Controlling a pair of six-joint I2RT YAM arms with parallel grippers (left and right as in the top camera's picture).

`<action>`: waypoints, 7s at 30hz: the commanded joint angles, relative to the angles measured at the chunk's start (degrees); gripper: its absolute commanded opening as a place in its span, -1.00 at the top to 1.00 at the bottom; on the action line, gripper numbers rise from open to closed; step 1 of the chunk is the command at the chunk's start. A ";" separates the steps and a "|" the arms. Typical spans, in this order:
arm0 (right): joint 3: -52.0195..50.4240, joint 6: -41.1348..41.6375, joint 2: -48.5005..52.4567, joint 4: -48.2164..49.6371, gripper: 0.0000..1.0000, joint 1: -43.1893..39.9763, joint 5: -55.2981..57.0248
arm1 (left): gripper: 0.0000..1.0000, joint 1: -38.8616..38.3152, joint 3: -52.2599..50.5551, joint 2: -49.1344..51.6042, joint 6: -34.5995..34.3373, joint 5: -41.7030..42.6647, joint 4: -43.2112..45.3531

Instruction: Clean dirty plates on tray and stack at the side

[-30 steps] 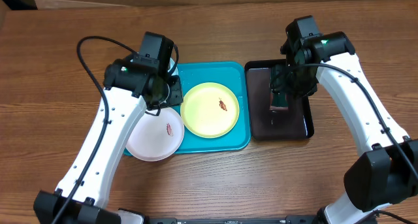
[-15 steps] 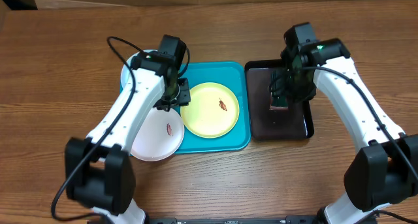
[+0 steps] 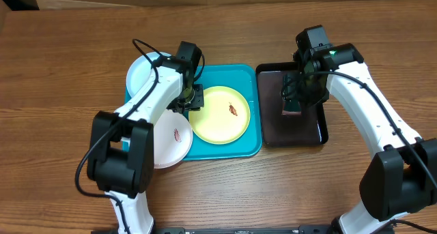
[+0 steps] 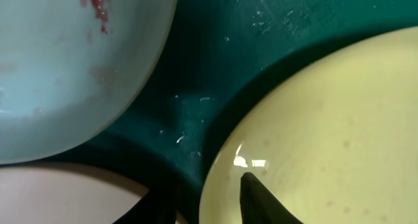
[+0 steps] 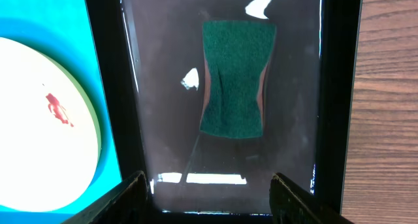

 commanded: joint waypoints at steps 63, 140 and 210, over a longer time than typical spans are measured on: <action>-26.08 4.76 0.28 39.26 -0.20 0.39 8.22 | 0.90 -0.15 0.70 2.05 3.04 0.37 2.32; -30.14 4.74 0.28 49.07 0.12 0.39 6.75 | 0.80 -0.15 0.70 2.05 3.04 0.79 1.86; -30.45 0.20 -1.31 32.52 0.08 0.76 2.84 | 0.21 -0.15 0.68 2.05 2.82 0.79 1.20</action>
